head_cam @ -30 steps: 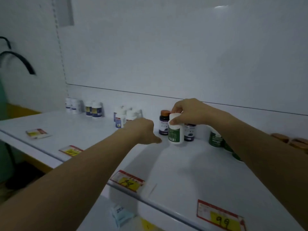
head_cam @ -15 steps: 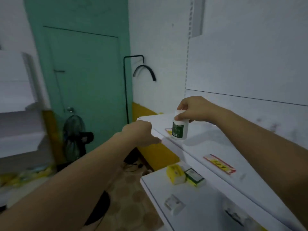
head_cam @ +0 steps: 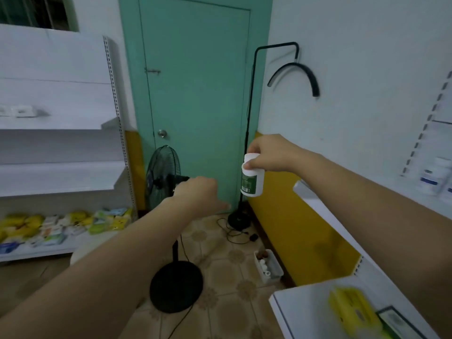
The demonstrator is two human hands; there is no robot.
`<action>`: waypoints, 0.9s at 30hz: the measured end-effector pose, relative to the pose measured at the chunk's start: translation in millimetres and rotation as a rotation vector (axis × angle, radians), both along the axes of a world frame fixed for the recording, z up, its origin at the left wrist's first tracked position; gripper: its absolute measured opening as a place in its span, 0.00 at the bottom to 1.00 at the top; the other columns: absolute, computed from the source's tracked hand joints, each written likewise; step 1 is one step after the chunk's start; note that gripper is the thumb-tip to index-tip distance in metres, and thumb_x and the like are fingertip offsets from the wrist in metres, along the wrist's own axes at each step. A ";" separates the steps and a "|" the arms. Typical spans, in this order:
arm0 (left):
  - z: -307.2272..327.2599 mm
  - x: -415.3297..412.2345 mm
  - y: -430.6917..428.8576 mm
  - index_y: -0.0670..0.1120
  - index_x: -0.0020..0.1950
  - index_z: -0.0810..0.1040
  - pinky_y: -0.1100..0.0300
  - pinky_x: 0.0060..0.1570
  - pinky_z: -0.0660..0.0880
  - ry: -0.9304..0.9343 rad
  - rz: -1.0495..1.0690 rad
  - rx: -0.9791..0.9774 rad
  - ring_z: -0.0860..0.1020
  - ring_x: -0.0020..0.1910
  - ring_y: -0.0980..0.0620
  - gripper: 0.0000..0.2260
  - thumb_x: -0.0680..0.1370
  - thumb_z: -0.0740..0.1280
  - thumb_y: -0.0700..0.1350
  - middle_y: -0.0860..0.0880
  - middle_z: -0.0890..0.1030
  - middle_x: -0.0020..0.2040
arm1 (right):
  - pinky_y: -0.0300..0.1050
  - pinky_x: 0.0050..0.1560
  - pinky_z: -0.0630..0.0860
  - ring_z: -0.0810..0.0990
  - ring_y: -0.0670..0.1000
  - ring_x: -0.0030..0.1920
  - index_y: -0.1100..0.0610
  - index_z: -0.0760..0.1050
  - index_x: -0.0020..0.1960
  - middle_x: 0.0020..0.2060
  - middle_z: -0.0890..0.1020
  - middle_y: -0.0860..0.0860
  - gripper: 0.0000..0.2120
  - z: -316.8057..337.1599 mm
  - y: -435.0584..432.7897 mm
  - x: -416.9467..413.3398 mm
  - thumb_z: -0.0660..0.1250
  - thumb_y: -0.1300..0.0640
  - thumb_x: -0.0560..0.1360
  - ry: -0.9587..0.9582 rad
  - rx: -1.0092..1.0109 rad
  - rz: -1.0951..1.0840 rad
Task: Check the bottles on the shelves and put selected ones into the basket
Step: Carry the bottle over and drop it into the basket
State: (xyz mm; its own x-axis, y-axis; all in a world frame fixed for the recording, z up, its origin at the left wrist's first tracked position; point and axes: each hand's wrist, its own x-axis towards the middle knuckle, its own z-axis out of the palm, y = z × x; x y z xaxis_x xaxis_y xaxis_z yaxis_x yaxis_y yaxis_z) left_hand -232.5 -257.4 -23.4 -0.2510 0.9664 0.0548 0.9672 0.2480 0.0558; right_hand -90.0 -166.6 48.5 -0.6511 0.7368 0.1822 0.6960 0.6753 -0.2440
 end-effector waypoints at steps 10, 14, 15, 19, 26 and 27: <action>-24.5 -112.9 179.1 0.44 0.57 0.70 0.56 0.41 0.70 -0.022 -0.066 -0.060 0.75 0.50 0.46 0.23 0.75 0.62 0.62 0.46 0.74 0.50 | 0.46 0.49 0.76 0.78 0.54 0.53 0.60 0.77 0.60 0.54 0.80 0.56 0.18 -2.2 178.8 -130.8 0.68 0.51 0.74 -0.008 -0.019 -0.040; -45.8 -153.6 261.6 0.44 0.54 0.70 0.55 0.43 0.71 -0.042 -0.136 -0.077 0.74 0.50 0.46 0.22 0.75 0.63 0.63 0.47 0.74 0.49 | 0.52 0.54 0.77 0.78 0.57 0.54 0.63 0.78 0.57 0.54 0.80 0.58 0.17 -22.6 249.0 -169.1 0.69 0.52 0.74 0.011 -0.008 -0.123; -51.2 -160.8 282.2 0.45 0.53 0.69 0.55 0.43 0.71 -0.055 -0.157 -0.102 0.74 0.50 0.46 0.21 0.75 0.63 0.63 0.47 0.73 0.49 | 0.52 0.53 0.77 0.78 0.57 0.54 0.63 0.78 0.57 0.54 0.80 0.59 0.17 -26.1 266.7 -176.3 0.69 0.53 0.74 0.015 -0.019 -0.145; -72.8 -180.4 365.6 0.45 0.56 0.70 0.54 0.45 0.72 -0.103 -0.233 -0.161 0.74 0.53 0.45 0.21 0.75 0.62 0.62 0.46 0.75 0.54 | 0.46 0.46 0.75 0.78 0.55 0.52 0.62 0.77 0.58 0.54 0.80 0.57 0.17 -45.6 337.2 -192.1 0.70 0.53 0.73 0.051 -0.069 -0.231; -145.5 -168.9 511.6 0.48 0.56 0.74 0.49 0.54 0.75 -0.164 -0.361 -0.296 0.75 0.53 0.46 0.22 0.73 0.62 0.64 0.47 0.76 0.55 | 0.41 0.39 0.70 0.77 0.53 0.54 0.61 0.76 0.60 0.55 0.79 0.56 0.20 -109.9 463.9 -184.6 0.70 0.50 0.74 -0.031 -0.129 -0.338; -158.2 -164.7 531.4 0.48 0.56 0.74 0.50 0.54 0.75 -0.166 -0.369 -0.309 0.75 0.54 0.46 0.22 0.73 0.62 0.63 0.46 0.76 0.55 | 0.42 0.43 0.71 0.76 0.54 0.56 0.61 0.75 0.61 0.57 0.79 0.56 0.20 -121.7 484.3 -181.1 0.69 0.50 0.75 -0.044 -0.139 -0.351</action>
State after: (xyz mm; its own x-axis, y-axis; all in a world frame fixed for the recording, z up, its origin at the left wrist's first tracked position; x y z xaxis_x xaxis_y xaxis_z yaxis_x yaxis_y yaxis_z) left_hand -397.2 274.1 -181.5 0.1292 0.9572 -0.2588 0.9778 -0.0795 0.1938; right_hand -271.1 317.7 -73.2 -0.3598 0.9321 0.0425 0.8909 0.3567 -0.2812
